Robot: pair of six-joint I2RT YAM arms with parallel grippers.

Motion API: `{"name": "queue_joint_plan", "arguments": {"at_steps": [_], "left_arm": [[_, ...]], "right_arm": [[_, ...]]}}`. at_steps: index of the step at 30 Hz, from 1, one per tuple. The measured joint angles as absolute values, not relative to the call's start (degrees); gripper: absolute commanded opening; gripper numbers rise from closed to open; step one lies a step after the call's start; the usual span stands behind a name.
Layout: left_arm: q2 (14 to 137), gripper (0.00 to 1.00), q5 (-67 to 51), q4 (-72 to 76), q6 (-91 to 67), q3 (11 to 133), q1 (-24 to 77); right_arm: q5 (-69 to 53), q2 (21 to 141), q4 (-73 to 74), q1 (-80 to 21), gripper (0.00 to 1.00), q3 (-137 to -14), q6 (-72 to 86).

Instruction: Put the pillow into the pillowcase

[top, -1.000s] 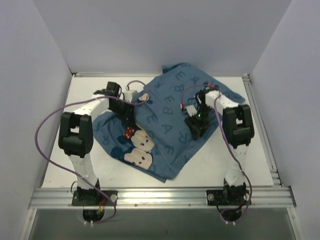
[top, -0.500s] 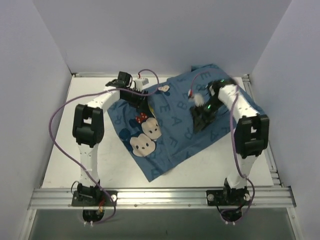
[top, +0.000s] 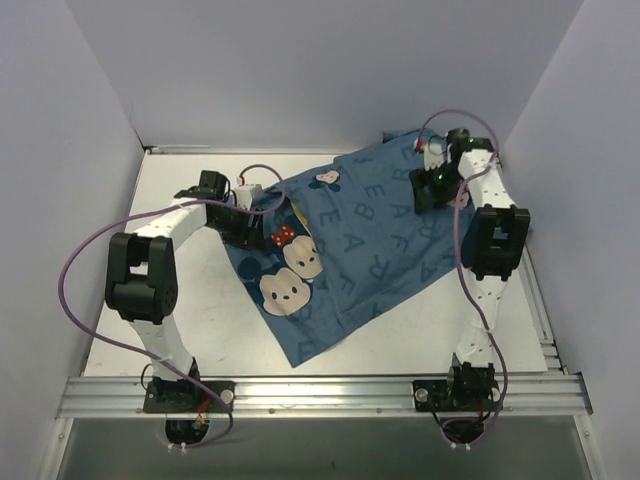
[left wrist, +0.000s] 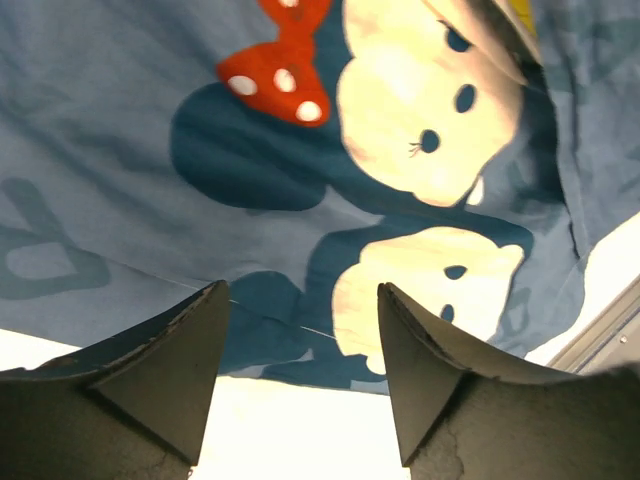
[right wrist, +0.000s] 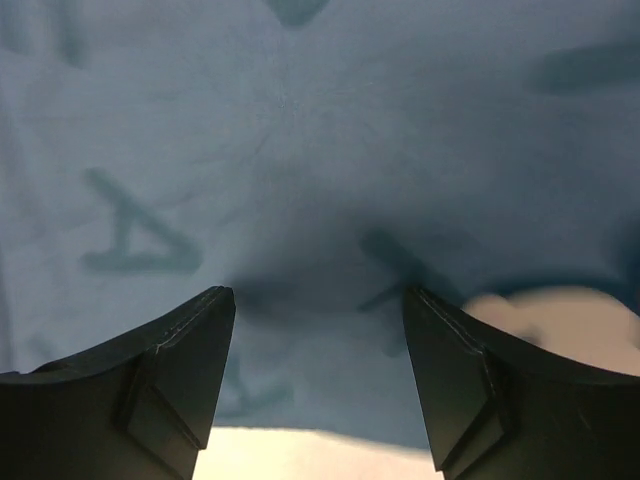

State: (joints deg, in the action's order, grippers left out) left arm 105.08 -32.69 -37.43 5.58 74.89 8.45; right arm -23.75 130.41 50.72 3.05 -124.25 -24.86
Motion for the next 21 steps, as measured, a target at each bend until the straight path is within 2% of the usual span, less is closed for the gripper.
{"name": "queue_joint_plan", "arguments": {"at_steps": [4,9,13,16,18,21], "left_arm": [[106.5,0.68,-31.0,-37.8,5.7,75.2,7.6],[109.1,0.67,-29.7,-38.5,6.4,79.1,6.9],[111.7,0.66,-30.2,-38.5,6.6,83.3,6.9],[113.0,0.61,-31.4,-38.4,6.5,85.0,6.9],[113.4,0.53,-33.0,-38.3,6.2,85.1,7.0],[113.5,0.42,-35.9,-38.2,5.3,85.1,8.1]], "right_arm": [[-20.0,132.8,45.4,-0.3,0.60,-112.5,-26.9],[-19.2,120.6,42.1,-4.6,0.60,-94.5,-28.8],[-23.6,114.4,48.3,-9.0,0.60,-84.0,-29.3],[-25.7,114.2,54.2,-10.6,0.60,-82.7,-29.2],[-26.7,114.3,57.6,-9.5,0.61,-84.6,-28.6],[-29.1,115.4,61.7,-5.4,0.66,-95.7,-25.8]]}}
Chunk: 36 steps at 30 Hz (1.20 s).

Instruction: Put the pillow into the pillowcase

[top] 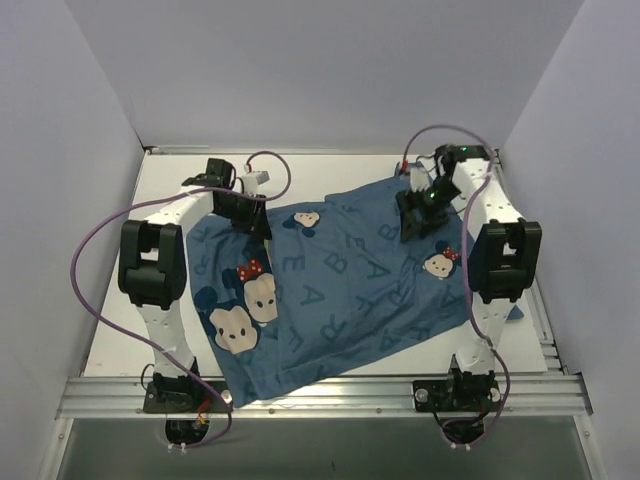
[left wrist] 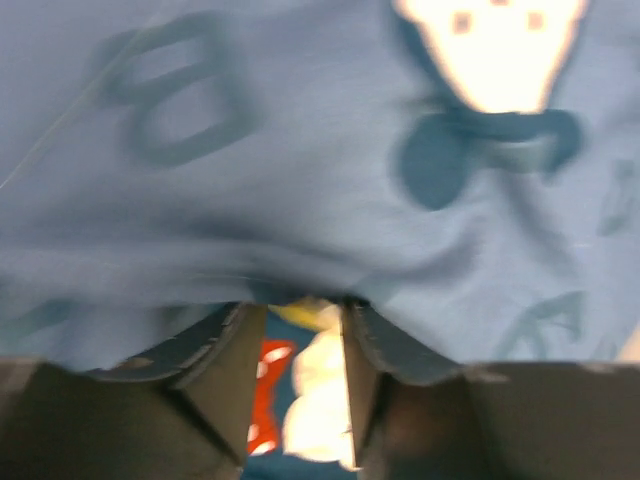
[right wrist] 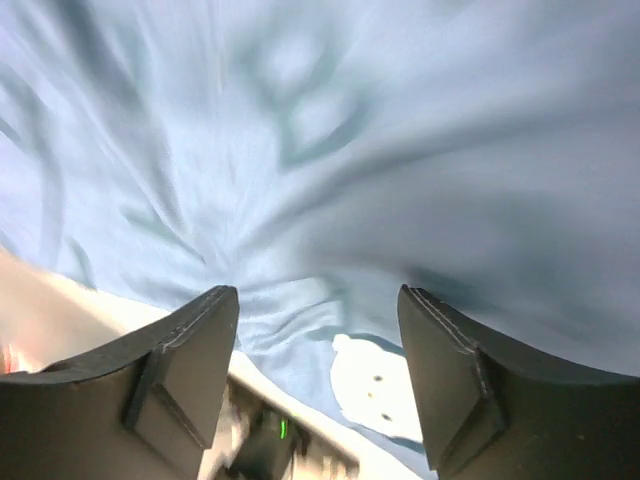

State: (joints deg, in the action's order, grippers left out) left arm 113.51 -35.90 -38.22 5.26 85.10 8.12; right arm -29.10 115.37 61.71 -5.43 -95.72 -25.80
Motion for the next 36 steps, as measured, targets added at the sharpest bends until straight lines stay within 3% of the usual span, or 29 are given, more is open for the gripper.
{"name": "queue_joint_plan", "arguments": {"at_steps": [4,7,8,9,15,17,18,22,24,29,36], "left_arm": [[113.5,0.38,-40.9,-36.4,3.4,85.1,12.4],[113.6,0.40,-45.1,-32.5,-1.0,85.1,16.1],[113.9,0.46,-46.6,-31.1,-2.8,85.5,17.2],[114.3,0.61,-48.2,-29.4,-4.6,86.2,18.2],[114.7,0.81,-52.3,-20.2,-13.2,88.7,17.9],[111.5,0.88,-51.3,-16.9,-15.0,85.2,13.6],[109.0,0.97,-50.5,-15.8,-15.9,82.8,10.6],[96.1,0.97,-44.1,-14.8,-16.3,72.7,-4.1],[89.9,0.97,-39.4,-15.0,-16.2,69.6,-7.7],[77.5,0.97,-28.1,-14.9,-16.6,61.0,-5.7],[69.7,0.97,-17.0,-15.0,-18.5,49.5,-5.3]], "right_arm": [[-32.8,115.2,60.1,-1.2,0.69,-112.5,-20.4],[-35.4,113.4,59.6,-2.2,0.69,-116.9,-16.5],[-36.1,112.8,59.6,-3.1,0.69,-117.1,-15.4],[-37.0,112.4,59.8,-4.4,0.69,-117.1,-14.4],[-35.6,111.5,59.7,-13.5,0.71,-114.9,-9.8],[-31.9,110.7,59.3,-17.5,0.80,-113.2,-7.7],[-29.7,110.2,59.1,-19.6,0.86,-112.5,-6.5],[-17.7,108.7,56.9,-29.6,1.00,-109.1,-1.8],[-12.8,108.2,55.6,-34.4,1.00,-106.8,0.0],[-2.7,109.2,54.0,-42.3,1.00,-105.3,2.5],[6.7,118.9,52.0,-42.4,1.00,-111.9,4.6]]}}
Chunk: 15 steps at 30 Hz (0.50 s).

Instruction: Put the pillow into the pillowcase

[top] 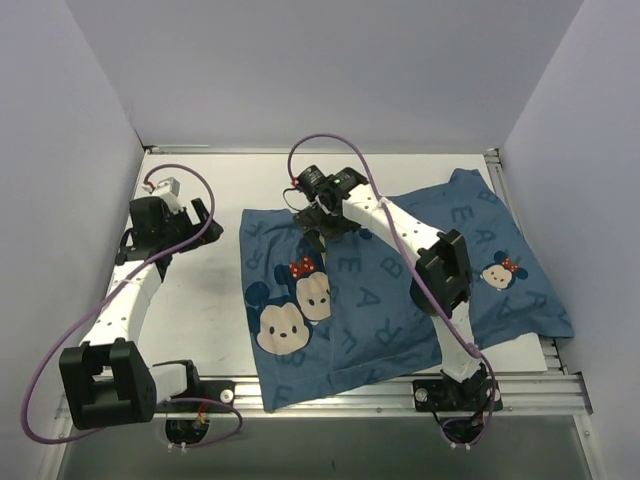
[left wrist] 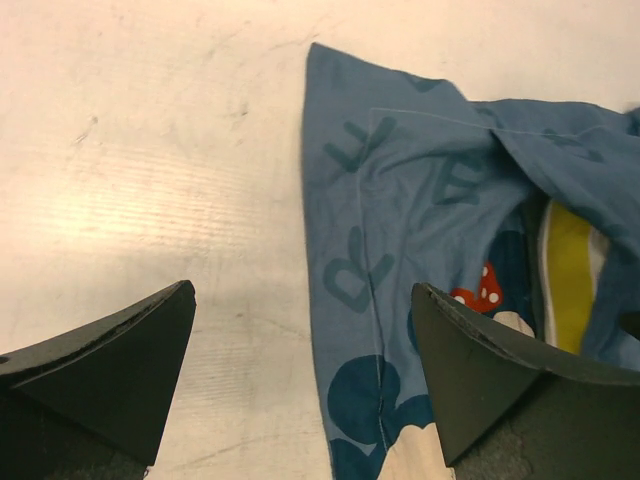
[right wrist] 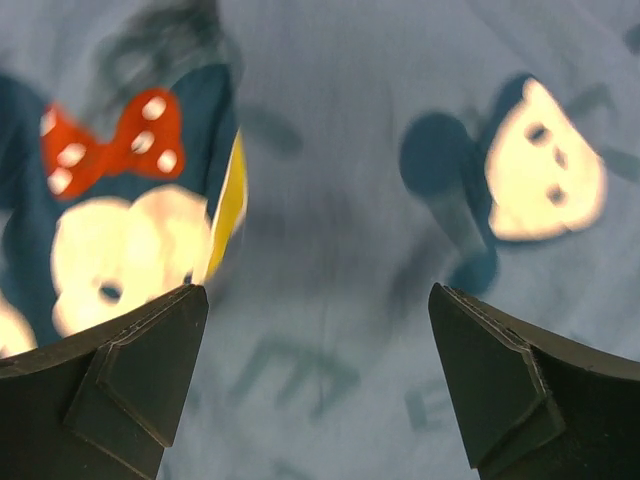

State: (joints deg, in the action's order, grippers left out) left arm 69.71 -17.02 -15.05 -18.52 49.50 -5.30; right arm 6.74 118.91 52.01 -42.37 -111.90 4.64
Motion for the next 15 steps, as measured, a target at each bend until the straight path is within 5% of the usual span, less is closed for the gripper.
{"name": "queue_joint_plan", "arguments": {"at_steps": [8,10,11,12,13,15], "left_arm": [[66.5,0.97,-12.0,-16.1,-18.6,46.7,-4.9],[65.8,0.98,-10.7,-16.1,-18.6,45.8,-3.9],[65.5,0.97,-10.1,-16.1,-18.6,45.2,-3.2],[65.3,0.97,-9.5,-16.1,-18.5,44.7,-2.4],[65.2,0.97,-9.4,-16.4,-18.4,44.3,-1.7],[65.3,0.98,-10.2,-17.2,-18.2,43.9,0.1]], "right_arm": [[8.3,128.9,50.7,-42.5,0.99,-112.9,6.4],[9.3,129.4,50.5,-42.5,0.80,-112.9,6.4],[9.7,129.8,50.4,-42.5,0.59,-113.0,6.2],[10.1,130.2,50.5,-42.5,0.12,-113.3,6.0],[10.3,131.0,50.7,-42.4,0.00,-113.9,5.6],[9.9,132.6,51.7,-42.3,0.00,-115.8,5.7]]}}
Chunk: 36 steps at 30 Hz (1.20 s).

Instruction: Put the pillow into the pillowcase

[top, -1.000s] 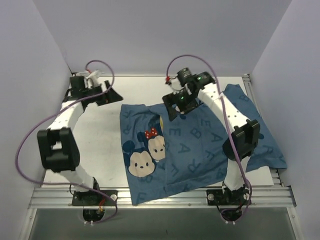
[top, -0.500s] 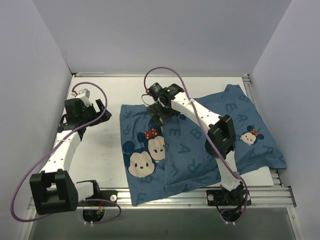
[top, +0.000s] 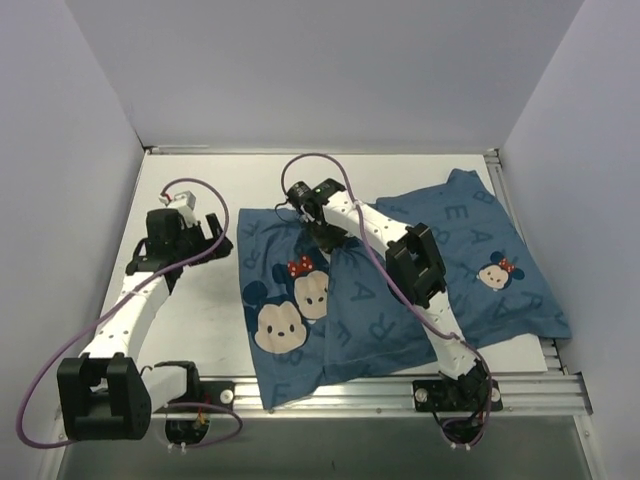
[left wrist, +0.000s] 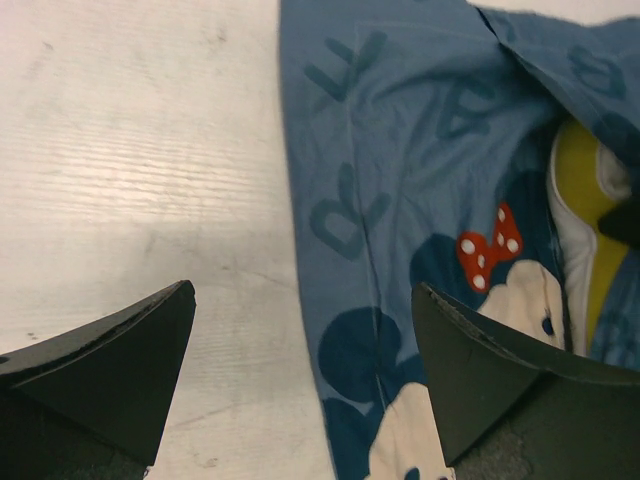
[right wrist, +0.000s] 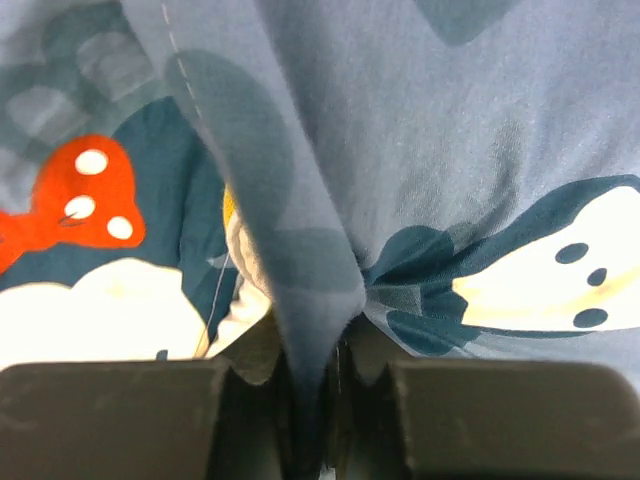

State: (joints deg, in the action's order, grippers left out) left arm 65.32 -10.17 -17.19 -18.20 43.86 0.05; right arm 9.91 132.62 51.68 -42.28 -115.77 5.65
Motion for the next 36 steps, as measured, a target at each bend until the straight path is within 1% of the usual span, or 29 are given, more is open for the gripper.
{"name": "queue_joint_plan", "arguments": {"at_steps": [3,5,6,7,9,13,16,22,26,33,34,36], "left_arm": [[66.2,0.97,-13.2,-17.9,-18.5,43.9,2.9],[67.5,0.90,-14.5,-17.6,-19.3,43.8,6.1],[68.2,0.80,-15.1,-17.2,-19.9,43.7,8.2],[68.9,0.76,-15.2,-16.3,-20.7,43.4,10.5],[70.8,0.71,-15.5,-13.8,-22.3,42.6,15.5],[78.5,0.65,-15.3,-9.3,-25.7,43.8,22.1],[86.5,0.60,-13.8,-7.3,-27.9,47.3,24.7],[98.8,0.60,-9.0,-3.3,-30.6,55.7,29.4],[101.7,0.56,-6.6,-0.3,-31.9,56.8,32.0],[105.0,0.55,-2.8,3.5,-33.5,57.7,35.6],[105.3,0.48,-2.2,3.6,-33.6,58.0,35.9],[106.5,0.43,0.1,3.2,-34.0,59.3,36.8]], "right_arm": [[6.4,132.9,52.9,-41.4,0.00,-118.7,5.8],[2.9,131.8,52.8,-40.2,0.00,-119.8,6.8],[0.9,131.1,52.5,-39.6,0.00,-119.8,7.5],[-1.1,130.0,52.4,-38.9,0.00,-119.8,8.3],[-4.0,128.0,52.3,-37.9,0.00,-119.5,9.3],[-7.9,125.1,52.2,-35.9,0.00,-119.3,10.8],[-9.7,124.7,52.1,-35.2,0.00,-119.2,11.8],[-12.2,124.7,51.6,-34.7,0.00,-117.5,13.5],[-14.7,124.7,50.9,-33.8,0.00,-116.0,15.0],[-18.9,124.7,50.7,-32.2,0.00,-115.9,17.0],[-19.4,124.7,50.7,-32.0,0.00,-115.8,17.3],[-20.3,124.7,50.7,-31.8,0.00,-115.6,17.9]]}}
